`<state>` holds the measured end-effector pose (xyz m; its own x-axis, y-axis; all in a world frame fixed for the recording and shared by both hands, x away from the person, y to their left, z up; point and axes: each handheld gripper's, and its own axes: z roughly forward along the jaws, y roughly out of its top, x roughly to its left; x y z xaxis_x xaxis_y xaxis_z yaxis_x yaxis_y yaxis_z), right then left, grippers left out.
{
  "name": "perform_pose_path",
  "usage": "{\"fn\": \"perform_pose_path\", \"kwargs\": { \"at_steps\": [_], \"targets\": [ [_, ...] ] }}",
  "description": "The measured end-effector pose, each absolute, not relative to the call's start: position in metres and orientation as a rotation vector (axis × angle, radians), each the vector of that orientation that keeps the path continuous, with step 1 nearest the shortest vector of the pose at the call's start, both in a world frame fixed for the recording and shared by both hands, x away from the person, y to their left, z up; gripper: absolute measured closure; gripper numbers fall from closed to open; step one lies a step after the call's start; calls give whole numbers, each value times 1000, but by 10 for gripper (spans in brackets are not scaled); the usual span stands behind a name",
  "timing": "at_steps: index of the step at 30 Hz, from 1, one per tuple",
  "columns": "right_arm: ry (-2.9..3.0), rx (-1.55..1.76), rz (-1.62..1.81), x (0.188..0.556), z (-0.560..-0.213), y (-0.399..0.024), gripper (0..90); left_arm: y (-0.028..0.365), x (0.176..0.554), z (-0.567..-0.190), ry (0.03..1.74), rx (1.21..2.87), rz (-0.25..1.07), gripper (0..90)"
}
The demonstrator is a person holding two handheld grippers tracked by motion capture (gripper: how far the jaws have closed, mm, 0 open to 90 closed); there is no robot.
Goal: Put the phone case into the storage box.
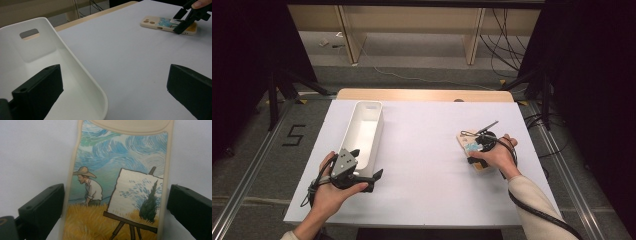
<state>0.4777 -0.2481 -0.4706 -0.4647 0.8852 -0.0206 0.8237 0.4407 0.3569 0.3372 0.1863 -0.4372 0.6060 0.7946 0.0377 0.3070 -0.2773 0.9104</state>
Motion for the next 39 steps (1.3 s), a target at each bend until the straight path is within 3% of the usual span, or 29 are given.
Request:
{"fn": "perform_pose_path", "kwargs": {
  "at_steps": [39],
  "targets": [
    [2472,1569,378,480,-467,-243,83,186,336,-437,887,1849,626,0]
  ]
}}
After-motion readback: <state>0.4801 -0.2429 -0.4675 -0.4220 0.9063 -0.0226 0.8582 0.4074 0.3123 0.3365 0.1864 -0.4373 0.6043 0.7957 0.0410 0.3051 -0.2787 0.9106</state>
